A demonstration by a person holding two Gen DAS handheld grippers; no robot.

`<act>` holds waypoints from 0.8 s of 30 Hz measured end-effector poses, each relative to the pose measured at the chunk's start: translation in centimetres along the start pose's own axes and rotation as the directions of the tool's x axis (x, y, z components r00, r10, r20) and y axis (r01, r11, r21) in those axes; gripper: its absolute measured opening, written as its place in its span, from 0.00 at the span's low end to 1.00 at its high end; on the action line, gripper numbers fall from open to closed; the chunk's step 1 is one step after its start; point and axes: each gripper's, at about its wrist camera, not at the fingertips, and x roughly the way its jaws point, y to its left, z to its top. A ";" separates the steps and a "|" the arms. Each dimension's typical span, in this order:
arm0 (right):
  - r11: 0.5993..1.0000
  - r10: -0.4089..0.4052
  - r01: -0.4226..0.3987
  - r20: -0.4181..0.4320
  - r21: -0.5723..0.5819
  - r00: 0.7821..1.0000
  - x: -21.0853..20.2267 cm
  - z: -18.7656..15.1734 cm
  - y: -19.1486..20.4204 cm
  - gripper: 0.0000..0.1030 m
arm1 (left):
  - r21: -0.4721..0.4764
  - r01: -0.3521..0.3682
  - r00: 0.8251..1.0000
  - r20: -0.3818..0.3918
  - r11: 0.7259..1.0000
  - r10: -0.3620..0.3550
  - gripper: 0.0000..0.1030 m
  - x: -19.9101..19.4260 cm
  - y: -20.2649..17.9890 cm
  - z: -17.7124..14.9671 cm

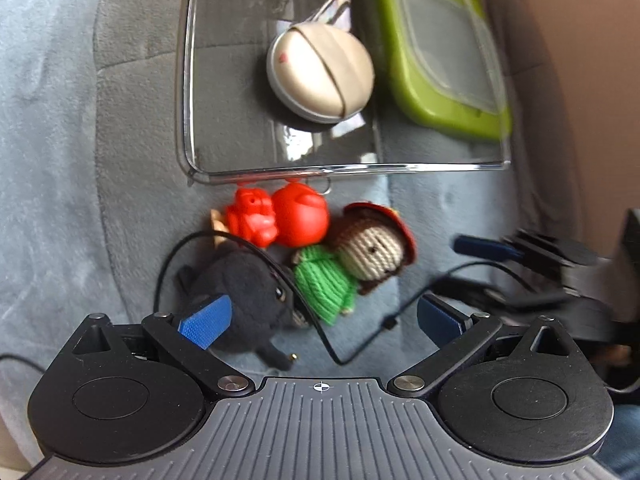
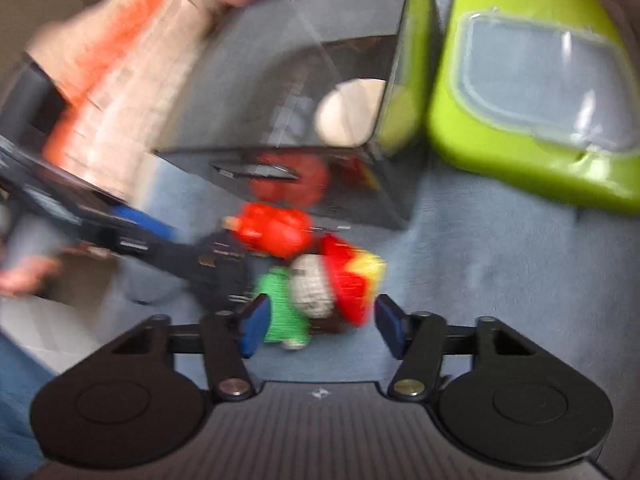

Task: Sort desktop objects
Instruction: 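Grasp the crocheted doll with red hat using the right tool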

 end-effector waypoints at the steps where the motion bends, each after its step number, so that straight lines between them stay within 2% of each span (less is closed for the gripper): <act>1: 0.999 -0.031 0.031 -0.001 -0.007 1.000 0.5 0.0 0.1 0.58 | 0.001 -0.012 1.000 0.009 1.000 0.012 1.00 -0.1 -0.4 -0.2; 2: 0.998 -0.063 0.063 -0.001 -0.013 0.998 1.0 0.0 0.2 0.60 | 0.004 -0.026 1.000 0.018 1.000 0.026 1.00 -0.2 -0.8 -0.3; 5: 0.994 0.041 -0.039 -0.019 0.107 0.999 2.8 0.7 -1.1 0.72 | 0.057 -0.082 0.996 0.045 0.995 0.079 1.00 -0.4 -2.6 -0.5; 6: 0.989 0.057 -0.052 -0.032 0.142 0.998 3.6 0.9 -1.3 0.72 | 0.090 -0.103 0.993 0.061 0.991 0.097 1.00 -0.5 -3.2 -0.6; 9: 0.982 0.038 -0.027 -0.059 0.186 0.998 5.6 1.5 -1.4 0.74 | 0.175 -0.167 0.982 0.113 0.970 0.148 1.00 -0.8 -4.8 -1.1; 11: 0.982 0.021 -0.010 -0.057 0.191 0.998 6.3 1.5 -1.4 0.72 | 0.210 -0.200 0.975 0.141 0.957 0.173 1.00 -0.9 -5.4 -1.5; 12: 0.981 0.013 -0.001 -0.060 0.195 0.998 6.6 1.4 -1.5 0.66 | 0.217 -0.210 0.972 0.149 0.953 0.180 1.00 -0.9 -5.4 -1.7; 14: 0.984 -0.008 0.017 -0.051 0.179 0.999 6.4 1.2 -1.6 0.61 | 0.223 -0.220 0.969 0.159 0.950 0.187 1.00 -0.8 -5.3 -1.9; 19: 0.988 0.003 0.002 -0.035 0.155 0.999 3.8 0.7 -1.9 0.57 | 0.207 -0.221 0.966 0.180 0.953 0.185 1.00 -1.6 -5.1 -1.3; 24: 0.996 -0.065 0.060 0.073 0.066 0.995 -2.5 0.8 -1.4 0.57 | 0.194 -0.216 0.961 0.216 0.957 0.173 1.00 -2.1 -5.1 -1.1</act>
